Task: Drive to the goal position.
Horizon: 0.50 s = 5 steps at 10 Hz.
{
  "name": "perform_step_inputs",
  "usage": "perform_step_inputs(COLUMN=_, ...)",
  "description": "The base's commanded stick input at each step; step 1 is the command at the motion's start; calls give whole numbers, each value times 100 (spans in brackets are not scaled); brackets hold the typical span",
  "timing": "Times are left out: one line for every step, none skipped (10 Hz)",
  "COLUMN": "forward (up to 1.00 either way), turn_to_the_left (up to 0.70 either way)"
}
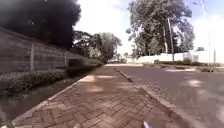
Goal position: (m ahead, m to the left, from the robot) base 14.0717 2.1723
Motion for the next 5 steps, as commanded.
perform_step_inputs(forward=70, turn_to_the_left=0)
perform_step_inputs(forward=70, turn_to_the_left=0)
perform_step_inputs(forward=70, turn_to_the_left=0)
perform_step_inputs(forward=70, turn_to_the_left=0)
perform_step_inputs(forward=70, turn_to_the_left=0)
